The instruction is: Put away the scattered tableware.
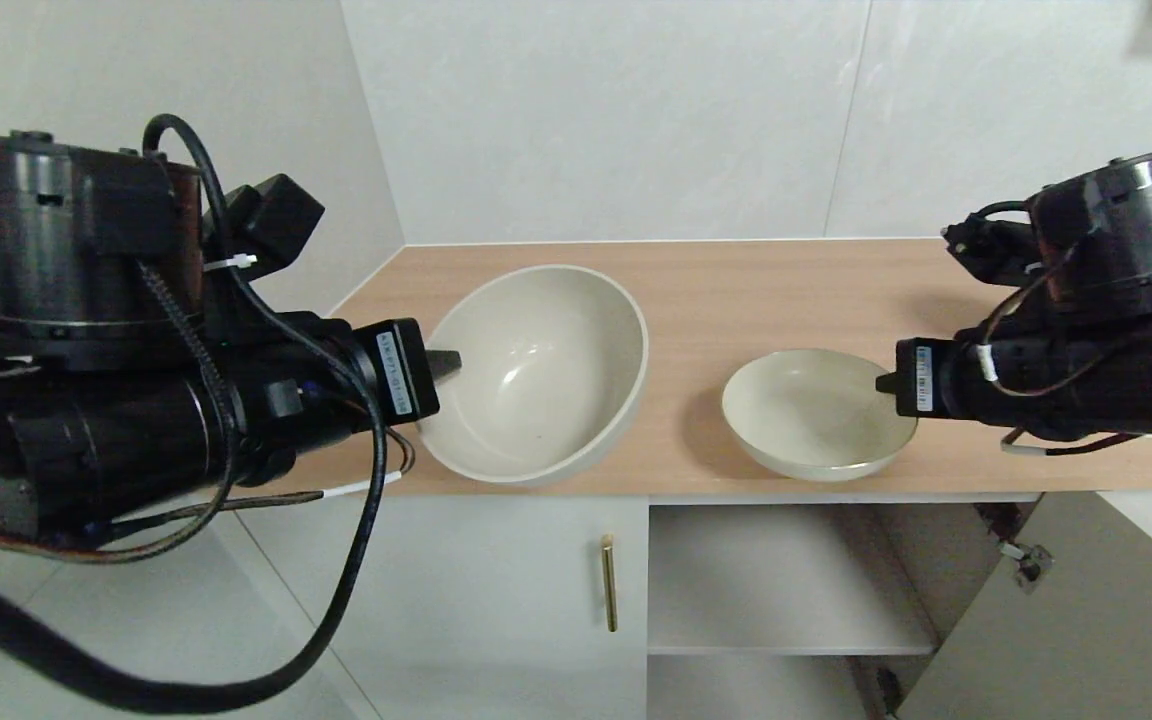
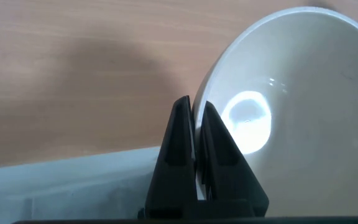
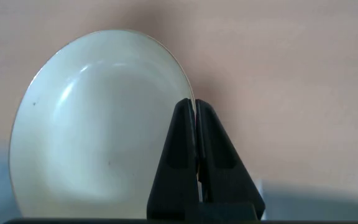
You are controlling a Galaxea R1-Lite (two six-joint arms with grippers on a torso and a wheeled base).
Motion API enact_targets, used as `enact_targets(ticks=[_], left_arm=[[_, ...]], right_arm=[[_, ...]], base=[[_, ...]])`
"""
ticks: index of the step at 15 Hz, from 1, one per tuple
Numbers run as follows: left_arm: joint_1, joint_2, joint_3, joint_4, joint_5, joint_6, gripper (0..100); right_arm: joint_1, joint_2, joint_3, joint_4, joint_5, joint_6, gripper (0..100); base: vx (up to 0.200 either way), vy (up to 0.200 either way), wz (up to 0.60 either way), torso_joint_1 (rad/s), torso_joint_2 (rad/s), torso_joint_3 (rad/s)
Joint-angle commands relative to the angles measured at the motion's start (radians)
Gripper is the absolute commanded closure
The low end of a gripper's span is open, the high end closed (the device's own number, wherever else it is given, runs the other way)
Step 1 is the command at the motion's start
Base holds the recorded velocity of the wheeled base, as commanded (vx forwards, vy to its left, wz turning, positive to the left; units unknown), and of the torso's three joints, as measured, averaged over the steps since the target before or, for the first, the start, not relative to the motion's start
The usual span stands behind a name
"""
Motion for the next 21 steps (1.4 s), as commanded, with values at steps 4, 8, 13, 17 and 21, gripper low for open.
enact_targets(ticks=[4,8,13,17,21], left_arm=[[-0.023,-0.073,0.123,-0.04,0.003,0.012,100],[-0.023,-0.113,0.18,-0.044,0.0,0.012,100],[-0.025,-0.07,0.183,-0.044,0.0,0.012,100],[-0.025,-0.07,0.183,-0.043,0.0,0.014,100],[-0.025,-0.063,0.185,-0.041,0.0,0.014,100]], right_arm=[[0.005,-0.158,0.04,0.169,0.057,-0.001,100],[0.031,-0.155,0.071,0.172,0.063,-0.003,100],[0.031,-0.156,0.082,0.17,0.063,-0.004,100],[0.029,-0.153,0.102,0.158,0.06,-0.007,100],[0.026,-0.141,0.12,0.115,0.059,-0.007,100]], base=[[0.0,0.0,0.0,0.0,0.0,0.0],[0.0,0.0,0.0,0.0,0.0,0.0],[-0.2,0.0,0.0,0.002,0.0,0.0],[-0.15,0.0,0.0,-0.004,0.0,0.003],[0.0,0.0,0.0,0.0,0.0,0.0]])
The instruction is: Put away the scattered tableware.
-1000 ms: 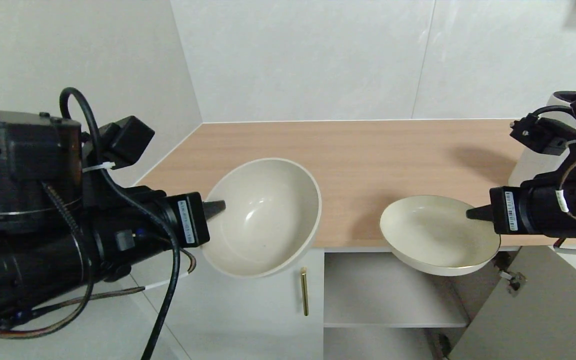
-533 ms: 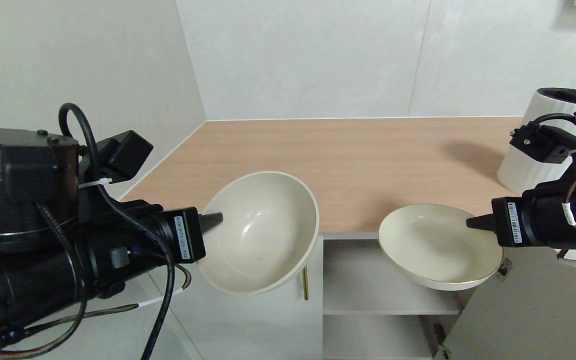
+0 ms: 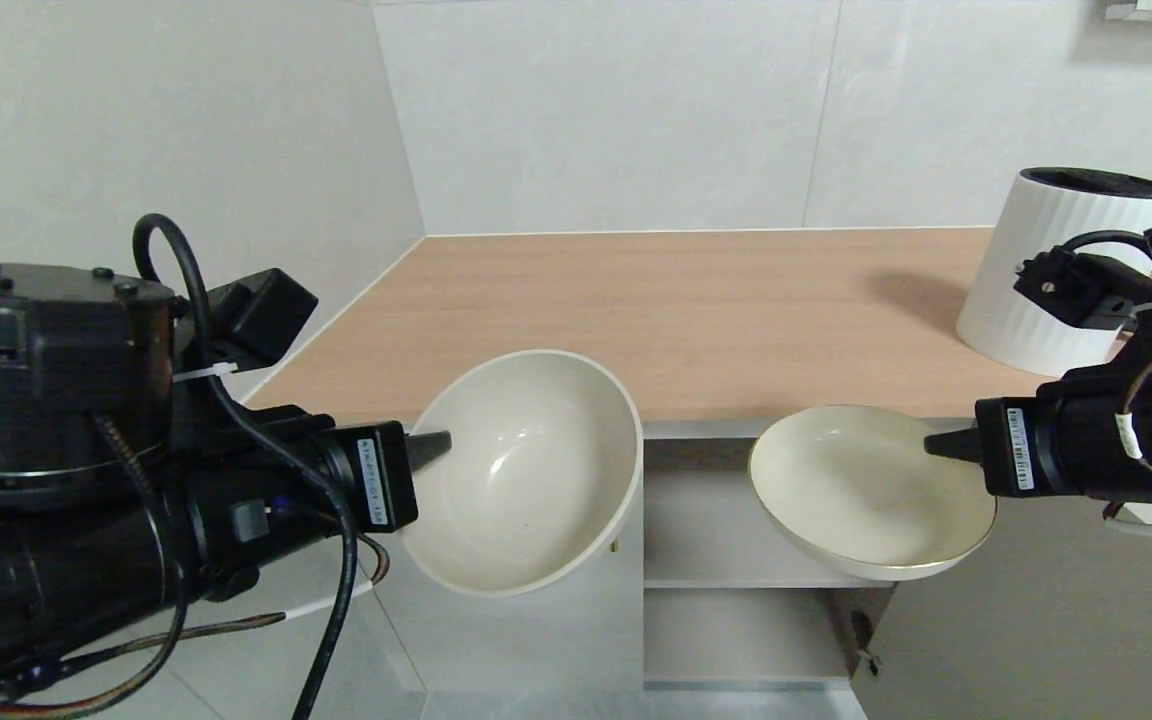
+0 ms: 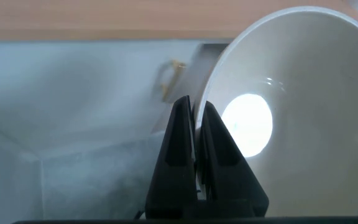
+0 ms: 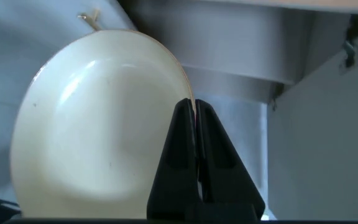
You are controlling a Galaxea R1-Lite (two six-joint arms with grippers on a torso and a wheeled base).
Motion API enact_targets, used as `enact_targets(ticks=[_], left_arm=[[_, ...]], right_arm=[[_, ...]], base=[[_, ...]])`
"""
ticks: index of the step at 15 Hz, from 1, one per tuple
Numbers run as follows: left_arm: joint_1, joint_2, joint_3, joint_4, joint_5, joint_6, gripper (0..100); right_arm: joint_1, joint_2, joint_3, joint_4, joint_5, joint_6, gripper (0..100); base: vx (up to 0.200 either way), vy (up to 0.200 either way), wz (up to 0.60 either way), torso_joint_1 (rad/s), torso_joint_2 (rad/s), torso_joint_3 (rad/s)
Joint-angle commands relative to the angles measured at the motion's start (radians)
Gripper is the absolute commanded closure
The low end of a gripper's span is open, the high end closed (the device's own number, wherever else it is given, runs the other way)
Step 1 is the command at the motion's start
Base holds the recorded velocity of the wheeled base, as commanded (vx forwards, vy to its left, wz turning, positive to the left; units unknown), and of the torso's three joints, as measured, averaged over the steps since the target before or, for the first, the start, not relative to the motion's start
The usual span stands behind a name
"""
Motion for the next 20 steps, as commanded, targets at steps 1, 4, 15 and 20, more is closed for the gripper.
enact_targets(ticks=[1,4,15,20], left_arm=[[0.0,0.01,0.0,0.002,0.001,-0.001,100],[-0.003,0.024,0.003,0.002,0.001,0.013,100],[-0.003,0.036,0.003,0.002,0.001,0.013,100],[-0.003,0.041,0.003,0.002,0.002,0.013,100]], right_arm=[[-0.001,0.011,0.012,-0.006,-0.001,-0.001,100],[-0.001,0.028,0.015,-0.006,-0.001,-0.001,100],[-0.001,0.1,0.019,-0.023,-0.004,-0.001,100],[-0.001,0.12,0.038,-0.043,-0.004,-0.003,100]], base=[[0.0,0.0,0.0,0.0,0.0,0.0],[0.0,0.0,0.0,-0.025,0.05,0.037],[0.0,0.0,0.0,-0.152,0.44,0.282],[0.0,0.0,0.0,-0.081,0.35,0.261]])
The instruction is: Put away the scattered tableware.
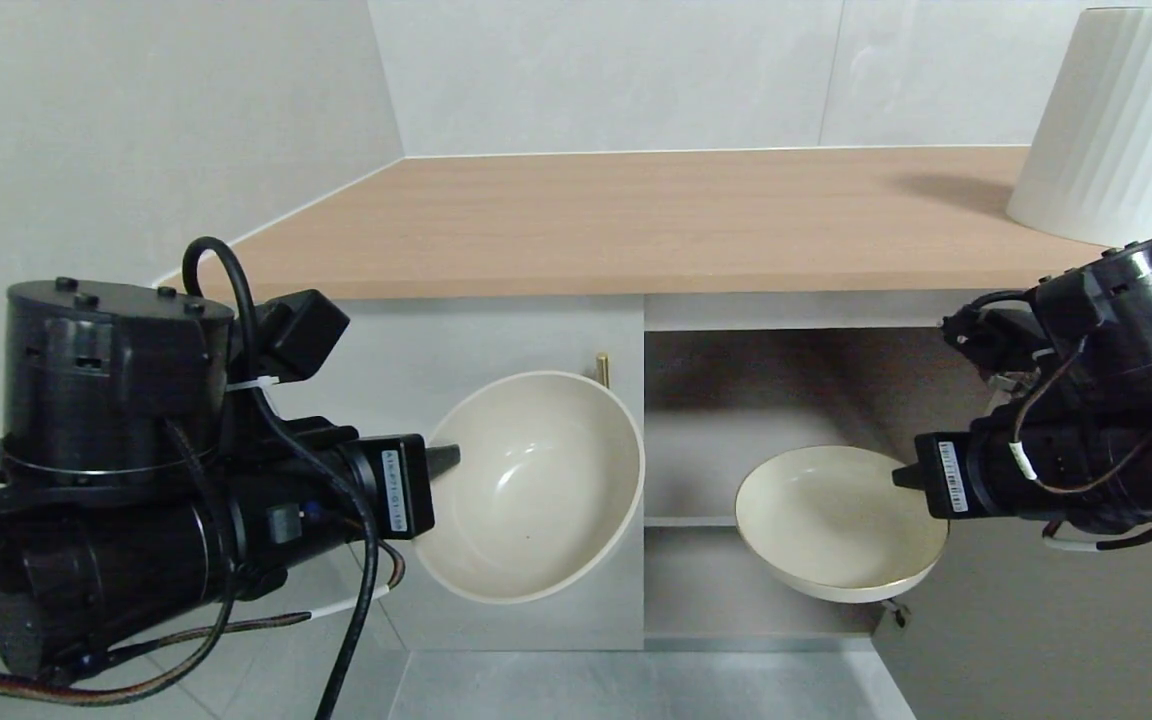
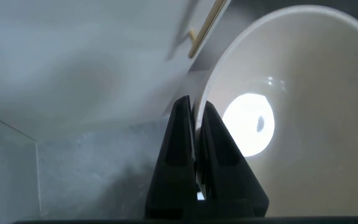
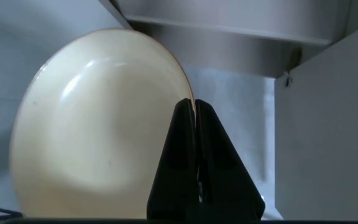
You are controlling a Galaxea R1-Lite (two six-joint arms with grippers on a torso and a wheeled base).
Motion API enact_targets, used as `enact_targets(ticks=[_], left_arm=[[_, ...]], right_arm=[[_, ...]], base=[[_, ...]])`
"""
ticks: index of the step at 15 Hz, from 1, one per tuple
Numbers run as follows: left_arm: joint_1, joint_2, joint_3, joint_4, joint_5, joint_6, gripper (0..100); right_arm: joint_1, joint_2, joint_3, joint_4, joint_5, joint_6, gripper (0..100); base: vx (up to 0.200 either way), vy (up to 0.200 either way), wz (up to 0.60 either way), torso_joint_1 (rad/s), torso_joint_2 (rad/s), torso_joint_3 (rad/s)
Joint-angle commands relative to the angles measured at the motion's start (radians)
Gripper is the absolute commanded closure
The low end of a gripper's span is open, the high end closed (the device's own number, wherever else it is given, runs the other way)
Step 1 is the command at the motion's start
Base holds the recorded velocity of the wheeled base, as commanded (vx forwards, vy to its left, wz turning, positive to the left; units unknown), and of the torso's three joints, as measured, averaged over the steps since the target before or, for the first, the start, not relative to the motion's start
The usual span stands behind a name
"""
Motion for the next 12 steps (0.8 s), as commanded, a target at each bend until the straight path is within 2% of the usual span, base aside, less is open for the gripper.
enact_targets(ticks=[1,5,8,12], left_arm=[[-0.001,0.006,0.0,0.0,0.001,0.0,100],[-0.001,0.007,0.0,0.0,0.001,0.0,100],[-0.001,0.013,0.0,0.0,0.001,0.0,100],[-0.001,0.013,0.0,0.0,0.001,0.0,100]], right_arm=[[0.001,0.011,0.018,-0.026,-0.001,-0.001,100],[0.001,0.047,0.032,-0.055,0.001,-0.028,100],[0.001,0.203,0.02,-0.067,-0.004,-0.024,100],[-0.016,0.444,0.014,-0.247,-0.042,0.039,100]], base=[[0.0,0.0,0.0,-0.022,0.09,0.046],[0.0,0.0,0.0,0.0,0.0,0.0],[0.0,0.0,0.0,0.0,0.0,0.0],[0.0,0.0,0.0,0.0,0.0,0.0]])
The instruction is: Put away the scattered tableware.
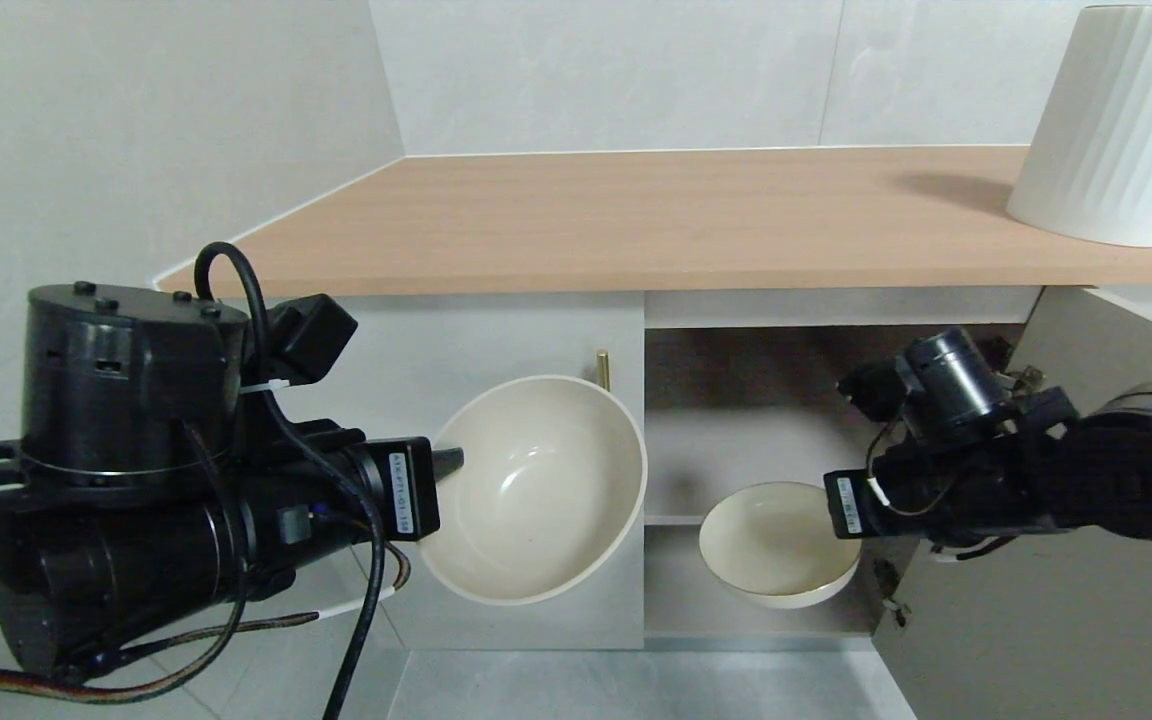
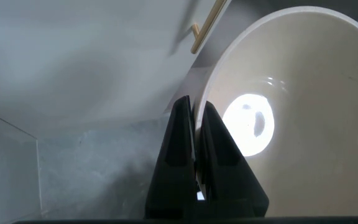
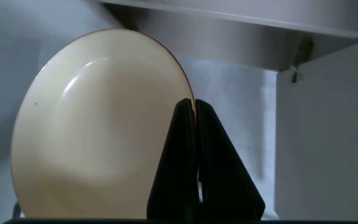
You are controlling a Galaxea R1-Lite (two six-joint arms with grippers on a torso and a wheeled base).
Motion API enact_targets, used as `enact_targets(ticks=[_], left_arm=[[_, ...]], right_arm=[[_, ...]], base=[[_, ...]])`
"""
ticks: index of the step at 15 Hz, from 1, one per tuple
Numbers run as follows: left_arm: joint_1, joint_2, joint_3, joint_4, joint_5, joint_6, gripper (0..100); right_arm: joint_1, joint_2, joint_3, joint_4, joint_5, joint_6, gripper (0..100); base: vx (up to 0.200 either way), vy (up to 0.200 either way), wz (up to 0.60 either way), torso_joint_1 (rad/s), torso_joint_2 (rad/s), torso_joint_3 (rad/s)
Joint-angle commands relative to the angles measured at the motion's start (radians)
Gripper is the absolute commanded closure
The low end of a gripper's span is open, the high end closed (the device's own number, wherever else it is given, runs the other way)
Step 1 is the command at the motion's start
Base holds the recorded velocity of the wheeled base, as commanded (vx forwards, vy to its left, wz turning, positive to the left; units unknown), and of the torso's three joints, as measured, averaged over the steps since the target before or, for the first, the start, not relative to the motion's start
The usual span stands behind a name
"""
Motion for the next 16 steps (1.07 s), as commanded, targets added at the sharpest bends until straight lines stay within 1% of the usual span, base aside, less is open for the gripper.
enact_targets(ticks=[1,4,5,6,8,9,10,13,14,16], left_arm=[[0.0,0.001,0.0,0.0,0.0,-0.001,100],[0.0,0.001,0.0,0.0,0.0,-0.001,100],[0.0,0.003,0.0,0.0,0.0,-0.001,100],[0.0,0.007,0.0,0.0,0.0,-0.001,100],[0.0,0.011,0.0,0.0,0.0,-0.001,100],[0.0,0.011,0.0,0.0,0.0,-0.001,100],[0.0,0.011,0.0,0.0,0.0,-0.001,100],[0.0,0.024,0.0,0.0,0.002,-0.001,100],[0.0,0.026,0.002,0.0,0.0,-0.001,100],[0.0,0.027,0.0,0.0,0.002,-0.001,100]], right_arm=[[-0.022,0.205,-0.011,-0.095,-0.012,0.045,100],[-0.071,0.309,-0.041,-0.188,-0.014,0.066,100],[-0.083,0.327,-0.052,-0.201,-0.014,0.066,100],[-0.106,0.381,-0.081,-0.238,-0.038,0.078,100],[-0.118,0.467,-0.133,-0.3,-0.112,0.111,100],[-0.12,0.481,-0.143,-0.313,-0.123,0.111,100],[-0.12,0.522,-0.176,-0.357,-0.153,0.111,100],[-0.132,0.588,-0.219,-0.426,-0.236,0.109,100],[-0.143,0.6,-0.233,-0.454,-0.256,0.108,100],[-0.158,0.622,-0.261,-0.485,-0.262,0.109,100]], base=[[0.0,0.0,0.0,0.0,0.0,0.0],[0.0,0.0,0.0,0.0,0.0,0.0],[0.0,0.0,0.0,0.0,0.0,0.0],[0.0,0.0,0.0,0.0,0.0,0.0],[0.0,0.0,0.0,0.0,0.0,0.0],[0.0,0.0,0.0,0.0,0.0,0.0],[0.0,0.0,0.0,0.0,0.0,0.0],[0.0,0.0,0.0,0.0,0.0,0.0],[0.0,0.0,0.0,0.0,0.0,0.0],[0.0,0.0,0.0,0.0,0.0,0.0]])
